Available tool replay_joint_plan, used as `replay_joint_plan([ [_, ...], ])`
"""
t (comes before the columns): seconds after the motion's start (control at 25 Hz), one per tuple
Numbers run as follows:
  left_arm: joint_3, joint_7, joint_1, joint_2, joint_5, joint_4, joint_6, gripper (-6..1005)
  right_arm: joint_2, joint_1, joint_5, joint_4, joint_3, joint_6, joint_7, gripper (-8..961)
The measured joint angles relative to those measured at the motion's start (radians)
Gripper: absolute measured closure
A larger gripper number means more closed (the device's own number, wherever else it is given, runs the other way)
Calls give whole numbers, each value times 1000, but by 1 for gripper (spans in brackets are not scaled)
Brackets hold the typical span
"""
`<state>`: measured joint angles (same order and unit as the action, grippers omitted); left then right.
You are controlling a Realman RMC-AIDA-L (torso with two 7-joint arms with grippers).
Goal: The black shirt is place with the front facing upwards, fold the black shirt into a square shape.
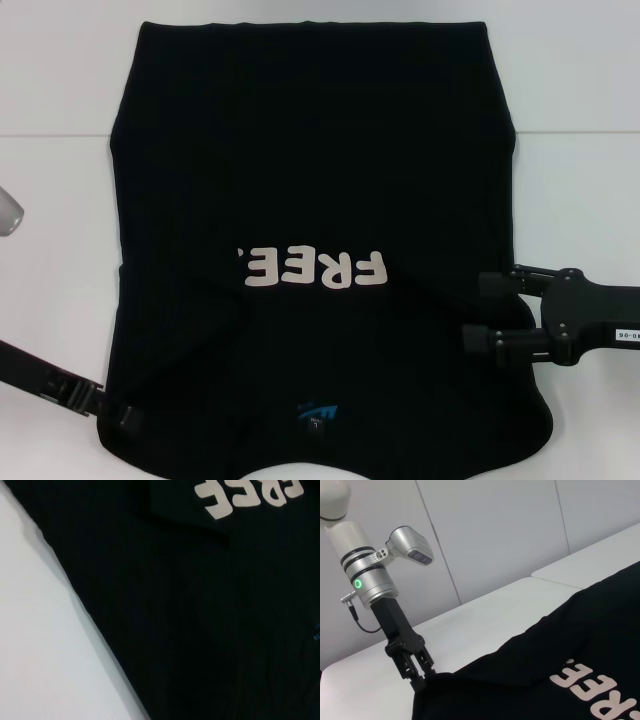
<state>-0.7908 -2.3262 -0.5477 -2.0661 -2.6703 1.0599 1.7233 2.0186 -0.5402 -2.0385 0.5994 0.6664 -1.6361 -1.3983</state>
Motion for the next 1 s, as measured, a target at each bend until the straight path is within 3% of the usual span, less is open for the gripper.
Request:
replay_joint_plan([
  [0.16, -11, 0, 1, 0, -10, 0, -10, 184, 0, -1, 0, 5, -1, -1, -11, 9],
  [0.28, -14, 0, -1, -2, -25, 0, -18, 408, -1, -3, 0, 7, -1, -2, -17, 9],
  [0.68, -22, -2, -2, -4, -29, 9, -26, 887, -2, -3, 2, 7, -1, -4, -18, 8],
  [1.0, -23, 7, -2, -5, -39, 13, -25, 980, -14, -10, 7, 8, -3, -6, -78, 9],
])
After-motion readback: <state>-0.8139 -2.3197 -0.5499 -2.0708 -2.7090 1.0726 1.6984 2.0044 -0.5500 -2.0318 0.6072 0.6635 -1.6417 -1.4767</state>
